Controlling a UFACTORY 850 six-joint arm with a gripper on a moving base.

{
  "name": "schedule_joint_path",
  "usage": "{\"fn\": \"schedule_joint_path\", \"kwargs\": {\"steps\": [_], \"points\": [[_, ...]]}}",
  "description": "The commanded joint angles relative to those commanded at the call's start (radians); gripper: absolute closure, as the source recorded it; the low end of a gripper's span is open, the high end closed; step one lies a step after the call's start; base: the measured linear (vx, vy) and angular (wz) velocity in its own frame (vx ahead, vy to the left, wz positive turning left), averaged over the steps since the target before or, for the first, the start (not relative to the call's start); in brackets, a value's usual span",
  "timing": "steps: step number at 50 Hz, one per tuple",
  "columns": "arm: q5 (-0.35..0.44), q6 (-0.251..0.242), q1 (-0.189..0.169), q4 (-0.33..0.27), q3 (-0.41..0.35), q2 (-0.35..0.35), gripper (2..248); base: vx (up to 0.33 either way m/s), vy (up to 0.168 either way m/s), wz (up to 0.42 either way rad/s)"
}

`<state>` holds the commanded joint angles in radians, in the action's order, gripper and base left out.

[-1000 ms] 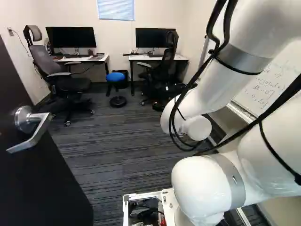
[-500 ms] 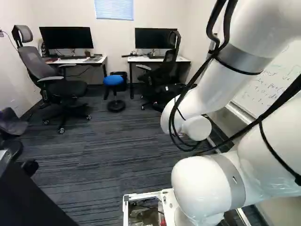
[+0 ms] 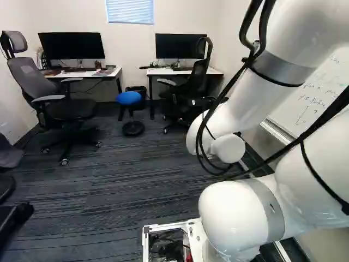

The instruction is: Open the door and move inside

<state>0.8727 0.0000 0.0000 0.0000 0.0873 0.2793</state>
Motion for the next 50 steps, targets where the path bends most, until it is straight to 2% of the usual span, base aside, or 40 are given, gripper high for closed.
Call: {"fn": "schedule_joint_path", "kwargs": {"steps": [31, 50], "points": [[0.000, 0.000, 0.000, 0.000, 0.000, 0.000, 3, 0.196, 0.001, -0.016], [0.000, 0.000, 0.000, 0.000, 0.000, 0.000, 3, 0.047, 0.001, -0.005]]}}
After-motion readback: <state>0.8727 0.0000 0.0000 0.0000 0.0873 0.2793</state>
